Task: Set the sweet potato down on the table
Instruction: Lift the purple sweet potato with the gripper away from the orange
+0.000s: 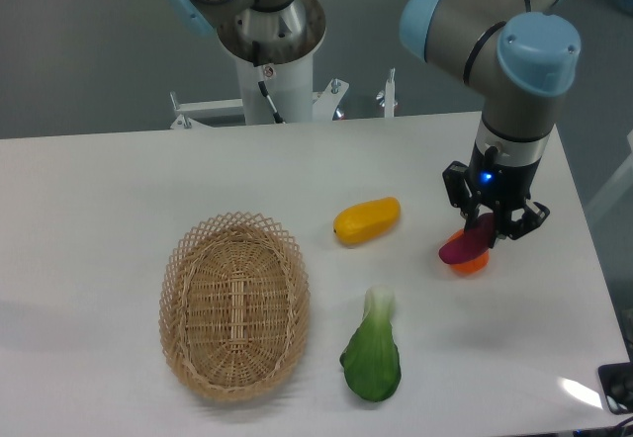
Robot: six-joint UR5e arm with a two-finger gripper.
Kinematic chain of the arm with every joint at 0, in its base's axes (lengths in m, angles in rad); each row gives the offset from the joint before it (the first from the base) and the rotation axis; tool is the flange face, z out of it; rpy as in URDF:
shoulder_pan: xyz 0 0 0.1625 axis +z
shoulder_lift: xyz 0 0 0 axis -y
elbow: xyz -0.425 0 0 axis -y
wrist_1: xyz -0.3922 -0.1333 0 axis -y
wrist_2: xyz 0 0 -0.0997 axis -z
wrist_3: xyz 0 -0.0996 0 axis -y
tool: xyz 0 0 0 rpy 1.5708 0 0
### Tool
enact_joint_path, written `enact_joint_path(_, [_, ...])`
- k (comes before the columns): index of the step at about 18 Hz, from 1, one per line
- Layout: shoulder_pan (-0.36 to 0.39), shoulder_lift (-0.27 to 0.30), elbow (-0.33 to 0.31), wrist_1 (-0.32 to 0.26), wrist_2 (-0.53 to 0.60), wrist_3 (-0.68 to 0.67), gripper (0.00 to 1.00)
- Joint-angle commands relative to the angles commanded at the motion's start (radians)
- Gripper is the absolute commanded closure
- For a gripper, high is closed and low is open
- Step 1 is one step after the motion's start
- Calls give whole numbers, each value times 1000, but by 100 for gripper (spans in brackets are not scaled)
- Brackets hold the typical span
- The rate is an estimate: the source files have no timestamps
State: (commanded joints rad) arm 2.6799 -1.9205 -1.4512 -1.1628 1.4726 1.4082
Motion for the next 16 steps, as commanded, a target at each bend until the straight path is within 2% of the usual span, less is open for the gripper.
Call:
enact_joint_path(3, [0, -2, -6, 23, 2, -8, 74])
enact_joint_path(13, [-8, -15, -9, 38, 2, -80, 74])
enact_joint_path(16, [-17, -21, -21, 90, 2, -133, 74])
